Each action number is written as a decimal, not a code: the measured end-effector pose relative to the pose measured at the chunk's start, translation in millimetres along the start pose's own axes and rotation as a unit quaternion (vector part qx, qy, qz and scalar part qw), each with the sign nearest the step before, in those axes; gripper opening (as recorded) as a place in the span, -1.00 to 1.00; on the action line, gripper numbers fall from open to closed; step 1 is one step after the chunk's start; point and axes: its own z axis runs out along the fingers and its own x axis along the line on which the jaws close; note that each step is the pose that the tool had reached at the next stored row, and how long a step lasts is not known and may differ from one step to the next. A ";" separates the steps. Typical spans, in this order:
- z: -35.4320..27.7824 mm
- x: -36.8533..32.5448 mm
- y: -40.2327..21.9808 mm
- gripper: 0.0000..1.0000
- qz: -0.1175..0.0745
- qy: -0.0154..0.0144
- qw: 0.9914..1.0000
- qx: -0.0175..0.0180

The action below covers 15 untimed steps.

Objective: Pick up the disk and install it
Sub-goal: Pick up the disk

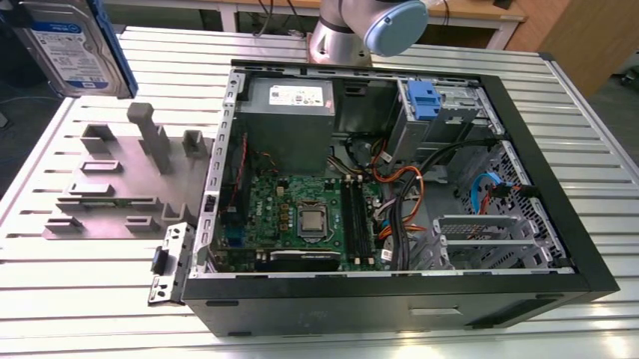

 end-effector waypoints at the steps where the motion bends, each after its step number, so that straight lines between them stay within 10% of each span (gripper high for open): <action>1: -0.3 0.0 0.0 -0.26 0.000 0.000 1.000 0.000; 15: -3.3 -0.1 0.0 -0.26 0.000 0.000 1.000 0.000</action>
